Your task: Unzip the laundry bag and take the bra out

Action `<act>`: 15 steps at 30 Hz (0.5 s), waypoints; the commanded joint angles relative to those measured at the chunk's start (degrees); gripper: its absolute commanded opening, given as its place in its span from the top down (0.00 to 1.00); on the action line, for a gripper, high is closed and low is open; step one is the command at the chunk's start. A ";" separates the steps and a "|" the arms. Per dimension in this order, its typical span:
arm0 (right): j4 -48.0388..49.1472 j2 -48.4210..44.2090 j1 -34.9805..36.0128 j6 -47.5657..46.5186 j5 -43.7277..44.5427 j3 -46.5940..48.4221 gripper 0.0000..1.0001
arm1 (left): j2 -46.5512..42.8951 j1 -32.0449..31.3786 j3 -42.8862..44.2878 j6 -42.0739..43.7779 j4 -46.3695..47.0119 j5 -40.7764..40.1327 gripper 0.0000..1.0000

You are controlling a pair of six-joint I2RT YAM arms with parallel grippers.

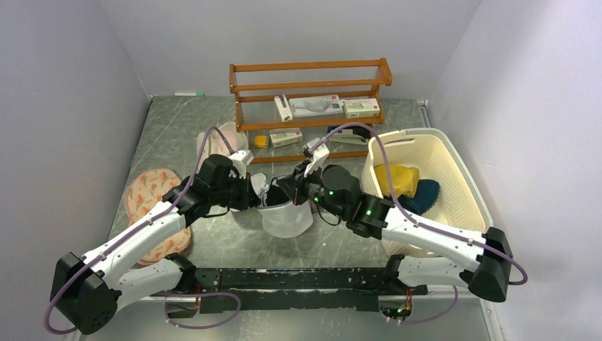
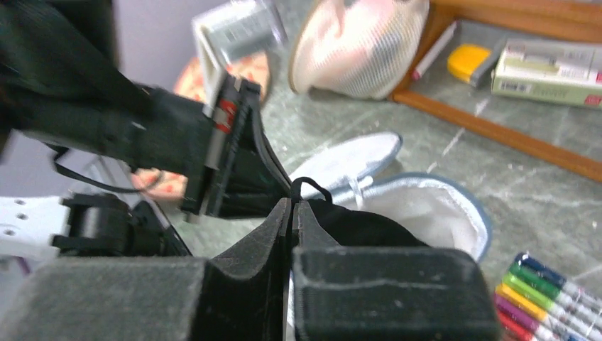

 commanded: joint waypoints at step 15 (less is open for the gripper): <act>8.75 -3.59 0.16 -3.38 5.53 9.15 1.00 | -1.01 -0.65 0.05 -0.48 1.95 0.64 0.93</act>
